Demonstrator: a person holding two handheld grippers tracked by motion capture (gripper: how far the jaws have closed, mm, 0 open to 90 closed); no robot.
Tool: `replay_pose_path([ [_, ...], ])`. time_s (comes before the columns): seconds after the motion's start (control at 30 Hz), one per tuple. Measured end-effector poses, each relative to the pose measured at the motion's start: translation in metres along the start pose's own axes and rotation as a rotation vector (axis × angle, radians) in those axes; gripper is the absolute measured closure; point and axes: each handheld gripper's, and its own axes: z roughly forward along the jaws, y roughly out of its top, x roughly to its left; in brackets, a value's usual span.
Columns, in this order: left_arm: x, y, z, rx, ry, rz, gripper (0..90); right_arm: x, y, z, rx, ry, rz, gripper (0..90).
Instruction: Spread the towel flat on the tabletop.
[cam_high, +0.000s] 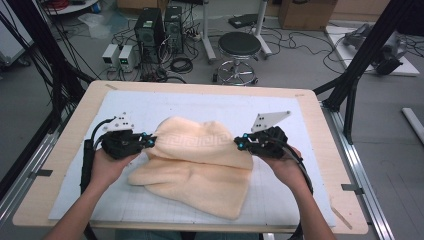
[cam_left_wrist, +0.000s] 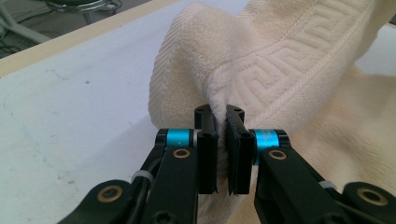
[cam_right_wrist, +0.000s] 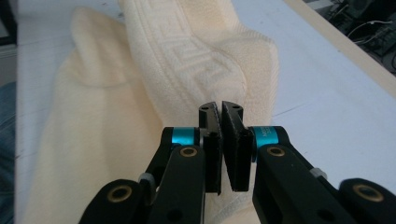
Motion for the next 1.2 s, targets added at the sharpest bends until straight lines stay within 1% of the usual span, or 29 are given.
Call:
replay_pose_path([
  [0.03,-0.004,-0.003,-0.003,-0.006,-0.004,0.003,84.0,0.005,-0.003,-0.002,-0.004,0.013,0.010,86.9],
  [0.07,-0.007,-0.006,-0.005,-0.005,-0.012,0.007,84.0,0.009,-0.007,-0.003,-0.010,0.024,0.009,86.9],
  [0.1,-0.011,-0.010,-0.007,-0.009,-0.022,0.001,84.0,0.014,-0.011,-0.004,-0.006,0.029,0.016,86.9],
  [0.2,-0.019,-0.020,-0.009,0.011,-0.036,0.016,83.9,0.024,-0.023,-0.003,-0.011,0.060,0.030,86.9],
  [0.27,-0.018,-0.024,-0.005,0.029,-0.035,0.012,83.9,0.027,-0.029,0.001,0.013,0.064,0.033,87.0],
  [0.3,-0.015,-0.024,-0.001,0.036,-0.022,0.012,84.0,0.026,-0.031,0.005,0.024,0.075,0.041,87.0],
  [0.33,-0.010,-0.021,0.003,0.030,-0.012,-0.002,84.1,0.022,-0.031,0.008,0.037,0.070,0.051,87.2],
  [0.4,0.006,-0.009,0.014,0.006,0.021,-0.030,84.7,0.008,-0.026,0.013,0.050,0.046,0.066,87.7],
  [0.43,0.016,0.003,0.021,-0.003,0.049,-0.028,84.8,-0.003,-0.020,0.015,0.062,0.015,0.060,87.9],
  [0.47,0.027,0.020,0.029,-0.010,0.091,-0.008,84.8,-0.016,-0.010,0.016,0.062,-0.012,0.060,87.9],
  [0.5,0.041,0.040,0.038,-0.025,0.127,-0.004,83.8,-0.055,0.019,0.020,0.061,-0.101,0.040,87.7],
  [0.53,0.056,0.061,0.049,-0.030,0.158,0.007,83.8,-0.055,0.019,0.020,0.061,-0.101,0.040,87.7],
  [0.57,0.069,0.081,0.060,-0.001,0.232,0.020,77.4,-0.079,0.035,0.024,0.076,-0.170,0.057,83.9],
  [0.6,0.081,0.095,0.069,0.039,0.283,-0.018,61.9,-0.102,0.047,0.027,0.093,-0.232,0.097,66.5],
  [0.63,0.091,0.101,0.074,0.042,0.253,-0.095,49.1,-0.118,0.056,0.030,0.088,-0.276,0.153,59.2],
  [0.67,0.095,0.101,0.075,0.013,0.203,-0.130,47.6,-0.128,0.059,0.031,0.062,-0.246,0.203,58.8],
  [0.7,0.096,0.098,0.076,0.009,0.199,-0.108,51.1,-0.129,0.059,0.033,0.041,-0.236,0.205,58.8],
  [0.73,0.095,0.091,0.077,0.025,0.215,-0.091,51.8,-0.126,0.058,0.037,0.052,-0.236,0.173,58.8],
  [0.77,0.095,0.083,0.077,0.041,0.202,-0.093,51.3,-0.122,0.055,0.041,0.070,-0.222,0.156,58.7],
  [0.8,0.093,0.070,0.076,0.043,0.179,-0.104,51.3,-0.117,0.050,0.044,0.072,-0.204,0.138,58.3],
  [0.83,0.090,0.060,0.075,0.044,0.168,-0.112,51.5,-0.110,0.041,0.047,0.072,-0.195,0.109,57.8],
  [0.9,0.084,0.042,0.071,0.060,0.139,-0.103,51.5,-0.102,0.028,0.050,0.072,-0.151,0.128,56.4],
  [0.93,0.080,0.033,0.069,0.067,0.124,-0.095,51.3,-0.095,0.022,0.051,0.078,-0.137,0.127,55.7],
  [0.97,0.075,0.025,0.065,0.065,0.109,-0.087,50.6,-0.087,0.015,0.050,0.072,-0.135,0.112,55.8],
  [1.07,0.059,0.005,0.050,0.053,0.051,-0.060,50.5,-0.062,-0.001,0.044,0.061,-0.095,0.091,54.5],
  [1.1,0.053,-0.001,0.045,0.045,0.040,-0.048,50.3,-0.054,-0.006,0.041,0.051,-0.088,0.081,54.2],
  [1.13,0.047,-0.006,0.040,0.033,0.030,-0.046,50.0,-0.046,-0.010,0.038,0.038,-0.073,0.091,53.0],
  [1.17,0.041,-0.011,0.035,0.030,0.010,-0.040,49.1,-0.039,-0.014,0.035,0.019,-0.048,0.101,52.8],
  [1.2,0.035,-0.016,0.031,0.033,-0.002,-0.022,47.5,-0.031,-0.018,0.034,0.015,-0.032,0.098,52.1],
])
